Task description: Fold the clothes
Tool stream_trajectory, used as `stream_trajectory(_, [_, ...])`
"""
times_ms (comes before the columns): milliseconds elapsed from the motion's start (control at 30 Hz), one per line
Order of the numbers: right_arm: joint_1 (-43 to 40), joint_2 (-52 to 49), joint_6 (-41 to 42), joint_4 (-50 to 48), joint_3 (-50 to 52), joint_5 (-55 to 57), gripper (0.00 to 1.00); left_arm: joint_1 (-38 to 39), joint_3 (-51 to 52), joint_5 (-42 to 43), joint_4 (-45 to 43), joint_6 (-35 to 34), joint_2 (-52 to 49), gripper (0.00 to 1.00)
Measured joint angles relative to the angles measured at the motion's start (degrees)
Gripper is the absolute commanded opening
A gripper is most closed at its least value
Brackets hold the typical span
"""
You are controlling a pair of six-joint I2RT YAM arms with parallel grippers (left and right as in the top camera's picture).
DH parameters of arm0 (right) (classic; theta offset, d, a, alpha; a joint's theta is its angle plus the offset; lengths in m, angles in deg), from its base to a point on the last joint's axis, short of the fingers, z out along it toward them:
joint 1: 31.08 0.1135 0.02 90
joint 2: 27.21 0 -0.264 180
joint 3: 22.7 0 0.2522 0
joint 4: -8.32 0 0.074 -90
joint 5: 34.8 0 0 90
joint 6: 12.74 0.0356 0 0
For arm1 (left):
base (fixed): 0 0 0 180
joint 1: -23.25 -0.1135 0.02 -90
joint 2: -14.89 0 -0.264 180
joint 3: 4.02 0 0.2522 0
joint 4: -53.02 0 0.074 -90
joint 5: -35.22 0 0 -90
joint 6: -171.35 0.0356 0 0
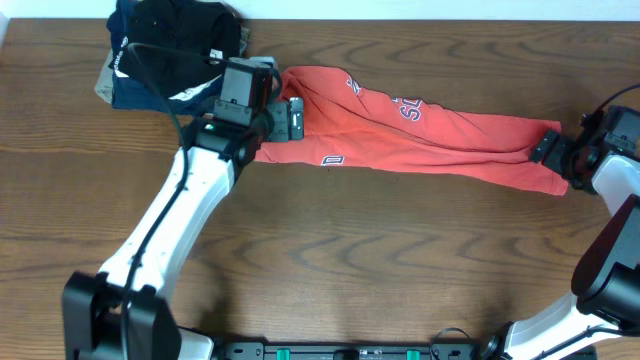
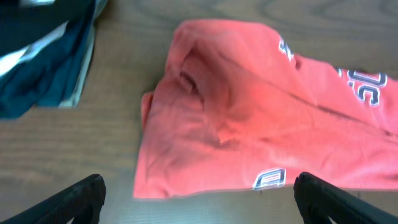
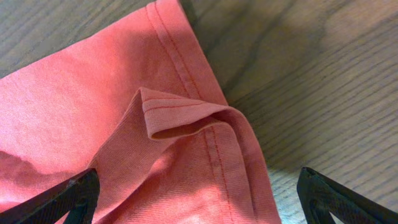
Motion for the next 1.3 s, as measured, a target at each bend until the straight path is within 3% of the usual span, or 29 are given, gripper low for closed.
stream_trajectory(267, [0.5,0.0,-0.2,-4.0,4.4,0.0,0.99,-1.7,0.0,0.0,6.9,0.0,6.6,0.98])
stream_trajectory(367, [0.5,0.0,-0.3,-5.2,5.5,-0.3,0.90,-2.1,0.0,0.0,7.8,0.0,8.8,0.98])
stream_trajectory(433, [0.5,0.0,-0.8,-6.4,5.9,-0.9,0.78,-2.2,0.0,0.0,8.0,0.0,10.0,0.98])
stream_trajectory(500, [0.5,0.0,-0.9,-7.3,6.4,-1.5,0.56,-2.3,0.0,0.0,8.2,0.0,10.9,0.98])
stream_trajectory(533, [0.5,0.0,-1.2,-8.2,6.8,-1.7,0.40,-2.3,0.0,0.0,8.2,0.0,11.2,0.98])
stream_trajectory(667, [0.5,0.0,-1.4,-10.7,8.6,-2.2,0.04,-2.3,0.0,0.0,8.5,0.0,11.5,0.98])
stream_trajectory(900, [0.5,0.4,0.5,-11.9,9.4,-0.4,0.01,-2.3,0.0,-1.0,10.3,0.0,11.5,0.98])
stream_trajectory(1300, [-13.4,1.7,-0.3,8.1,-4.8,1.9,0.01,-2.3,0.0,-4.3,12.0,0.1,11.5,0.98])
